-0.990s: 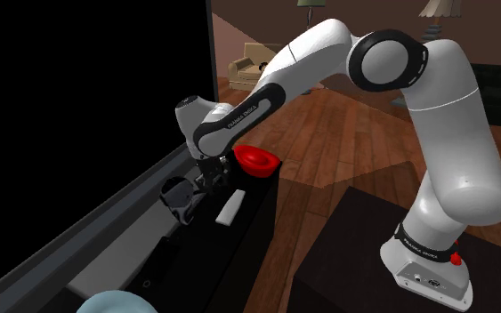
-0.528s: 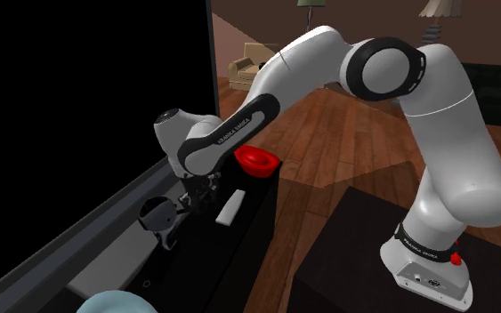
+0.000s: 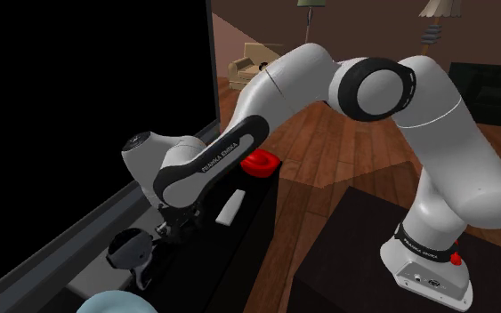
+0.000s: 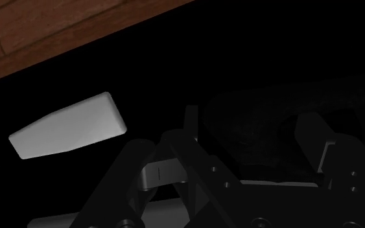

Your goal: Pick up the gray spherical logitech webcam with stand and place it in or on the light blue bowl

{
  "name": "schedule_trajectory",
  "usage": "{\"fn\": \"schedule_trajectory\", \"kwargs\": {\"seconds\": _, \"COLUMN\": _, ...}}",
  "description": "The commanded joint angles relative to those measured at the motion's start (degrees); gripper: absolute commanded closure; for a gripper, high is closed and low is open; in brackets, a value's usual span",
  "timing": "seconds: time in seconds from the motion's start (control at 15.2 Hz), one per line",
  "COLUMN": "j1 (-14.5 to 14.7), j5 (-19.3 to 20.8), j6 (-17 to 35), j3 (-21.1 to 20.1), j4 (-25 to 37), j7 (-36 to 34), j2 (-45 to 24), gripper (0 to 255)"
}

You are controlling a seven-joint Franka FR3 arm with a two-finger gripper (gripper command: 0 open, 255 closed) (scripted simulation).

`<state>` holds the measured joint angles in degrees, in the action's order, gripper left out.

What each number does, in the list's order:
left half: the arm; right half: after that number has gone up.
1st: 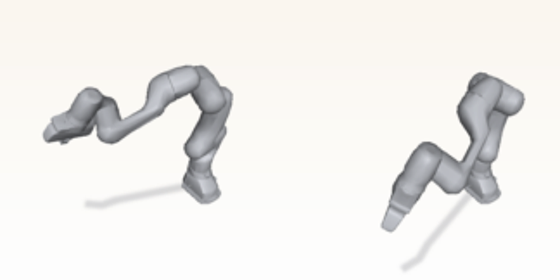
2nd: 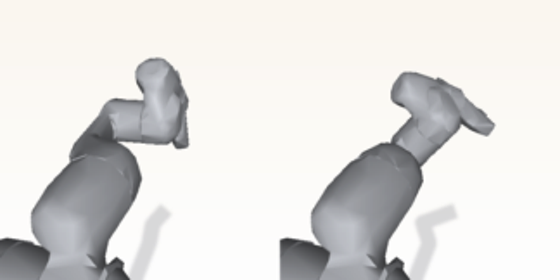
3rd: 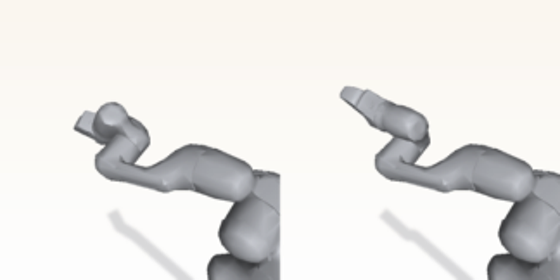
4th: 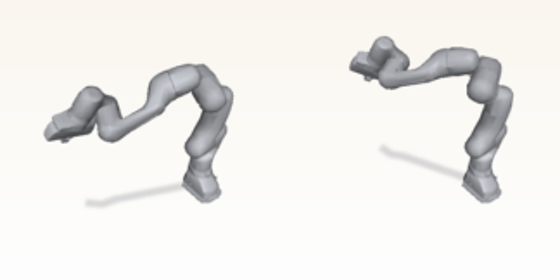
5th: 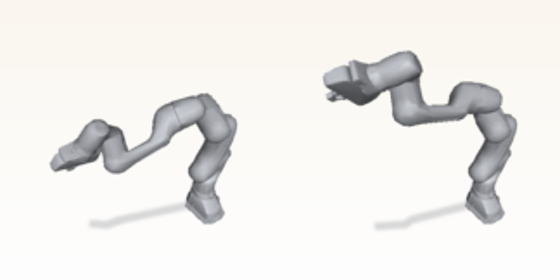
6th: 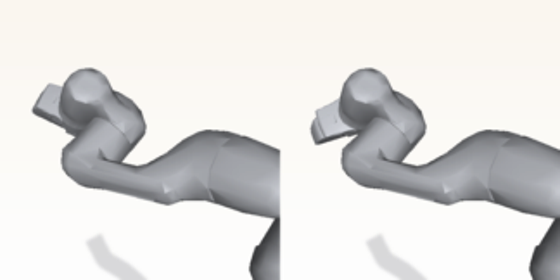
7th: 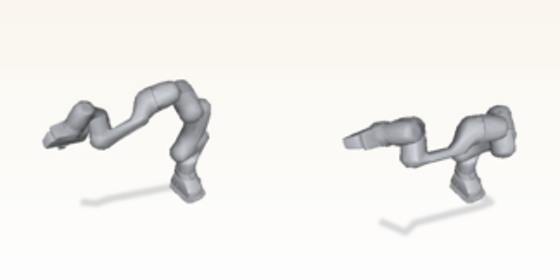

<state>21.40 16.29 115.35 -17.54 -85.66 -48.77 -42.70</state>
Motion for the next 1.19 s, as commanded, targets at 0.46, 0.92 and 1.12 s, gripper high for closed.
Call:
{"fn": "schedule_trajectory", "kwargs": {"seconds": 0.46, "j1": 10.54, "j5": 0.47, "j6": -7.14, "j3": -0.54, "j4": 18.44, "j7": -7.04, "j2": -11.52, "gripper": 255}}
{"fn": "schedule_trajectory", "kwargs": {"seconds": 0.92, "j1": 18.21, "j5": 0.63, "j6": -14.42, "j3": -0.03, "j4": 38.55, "j7": -9.26, "j2": -23.83, "gripper": 255}}
{"fn": "schedule_trajectory", "kwargs": {"seconds": 1.12, "j1": 18.29, "j5": 0.72, "j6": -13.76, "j3": 0.08, "j4": 38.79, "j7": -9.26, "j2": -24.72, "gripper": 255}}
